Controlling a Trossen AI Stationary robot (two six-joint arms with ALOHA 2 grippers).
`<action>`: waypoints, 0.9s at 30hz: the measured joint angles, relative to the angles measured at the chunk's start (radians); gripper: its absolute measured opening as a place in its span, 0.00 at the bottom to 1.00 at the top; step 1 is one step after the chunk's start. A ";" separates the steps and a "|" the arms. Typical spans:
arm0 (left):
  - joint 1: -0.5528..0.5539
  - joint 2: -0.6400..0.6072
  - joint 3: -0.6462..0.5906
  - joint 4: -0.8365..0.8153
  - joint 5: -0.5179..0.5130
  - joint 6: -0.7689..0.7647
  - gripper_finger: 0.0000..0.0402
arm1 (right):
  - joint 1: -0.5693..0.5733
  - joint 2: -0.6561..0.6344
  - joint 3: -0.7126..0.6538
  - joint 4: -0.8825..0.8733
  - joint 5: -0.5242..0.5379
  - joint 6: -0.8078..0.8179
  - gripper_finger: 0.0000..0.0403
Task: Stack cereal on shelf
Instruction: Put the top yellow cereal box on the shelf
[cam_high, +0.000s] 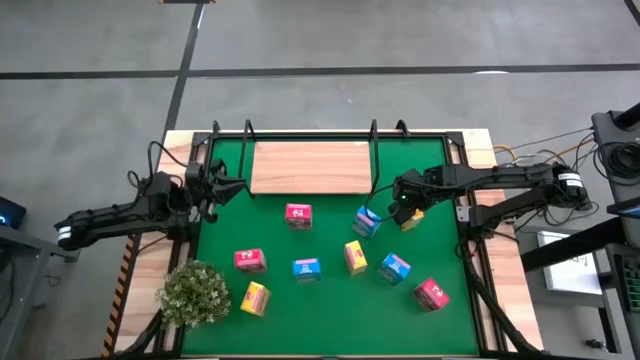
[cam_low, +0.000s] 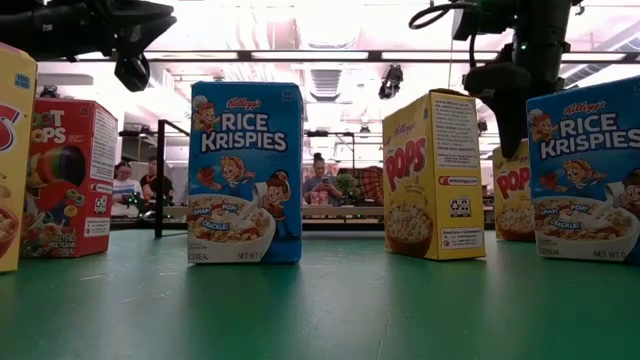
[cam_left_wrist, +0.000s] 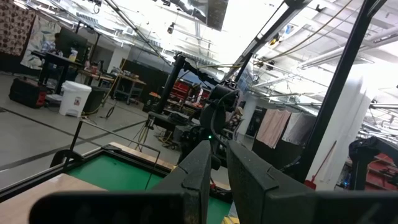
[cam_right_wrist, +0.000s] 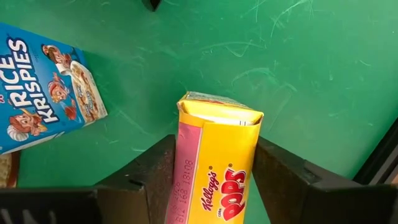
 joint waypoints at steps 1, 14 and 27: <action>0.000 0.000 0.000 0.000 0.000 0.000 0.09 | 0.000 0.000 0.000 0.000 0.000 -0.002 0.46; 0.000 0.000 0.000 0.000 0.000 0.000 0.09 | 0.000 -0.012 0.170 -0.143 0.001 -0.027 0.43; 0.000 0.000 0.000 0.000 0.000 0.000 0.09 | 0.000 -0.014 0.518 -0.241 0.238 -0.111 0.43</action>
